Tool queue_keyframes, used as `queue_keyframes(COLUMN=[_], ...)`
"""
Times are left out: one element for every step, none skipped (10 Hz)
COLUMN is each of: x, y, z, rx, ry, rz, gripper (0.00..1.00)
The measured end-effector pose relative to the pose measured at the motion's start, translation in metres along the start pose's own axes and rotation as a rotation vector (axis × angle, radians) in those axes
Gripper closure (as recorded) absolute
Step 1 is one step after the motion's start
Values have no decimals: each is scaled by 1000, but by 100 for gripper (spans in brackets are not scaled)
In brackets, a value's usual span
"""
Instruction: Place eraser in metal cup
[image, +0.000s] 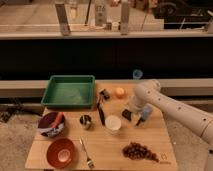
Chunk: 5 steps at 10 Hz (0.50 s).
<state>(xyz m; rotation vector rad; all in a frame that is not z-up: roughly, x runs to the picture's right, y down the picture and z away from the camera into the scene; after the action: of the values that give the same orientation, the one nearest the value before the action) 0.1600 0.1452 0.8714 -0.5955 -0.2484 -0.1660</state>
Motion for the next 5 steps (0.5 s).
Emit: queue_keyframes(x=[1,1,1,0,-1], y=[0,0,0,-1,-1], z=[0,1,2,2,3], rx=[0,-1,-1,-3,-5], ry=[1,2,2,4,4], rz=[4,7,8,10,10], gripper=[20,20,20,20,20])
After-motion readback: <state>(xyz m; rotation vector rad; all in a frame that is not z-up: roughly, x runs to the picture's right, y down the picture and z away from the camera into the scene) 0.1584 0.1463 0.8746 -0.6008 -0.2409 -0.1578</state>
